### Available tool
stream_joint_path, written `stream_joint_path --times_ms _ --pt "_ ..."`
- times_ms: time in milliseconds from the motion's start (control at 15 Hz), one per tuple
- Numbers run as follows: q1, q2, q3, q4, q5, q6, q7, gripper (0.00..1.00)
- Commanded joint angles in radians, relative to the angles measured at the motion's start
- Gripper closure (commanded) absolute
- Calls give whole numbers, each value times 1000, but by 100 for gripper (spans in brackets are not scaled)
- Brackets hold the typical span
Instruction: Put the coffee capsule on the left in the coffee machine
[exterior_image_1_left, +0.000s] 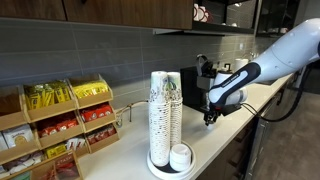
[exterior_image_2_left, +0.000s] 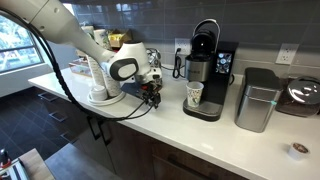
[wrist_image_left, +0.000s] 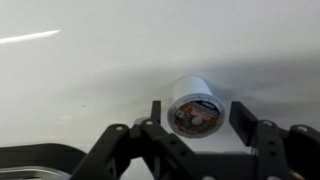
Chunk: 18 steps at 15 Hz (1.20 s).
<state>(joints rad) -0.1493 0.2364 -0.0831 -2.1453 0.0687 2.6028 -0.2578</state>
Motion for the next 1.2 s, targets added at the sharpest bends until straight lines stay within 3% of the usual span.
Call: stream_joint_path --times_ms 0,67,267,600,1067,1133 --pt "-21 16 18 15 31 -8 -33 38" --pt "-22 16 19 15 31 -8 -32 50" --pt "-21 8 17 13 26 -8 -25 71" --pt "-21 -55 3 -2 8 -13 -4 71" --pt "-17 -275 -41 -50 -41 -76 22 71" --pt "-9 -182 -35 6 -16 -46 5 46"
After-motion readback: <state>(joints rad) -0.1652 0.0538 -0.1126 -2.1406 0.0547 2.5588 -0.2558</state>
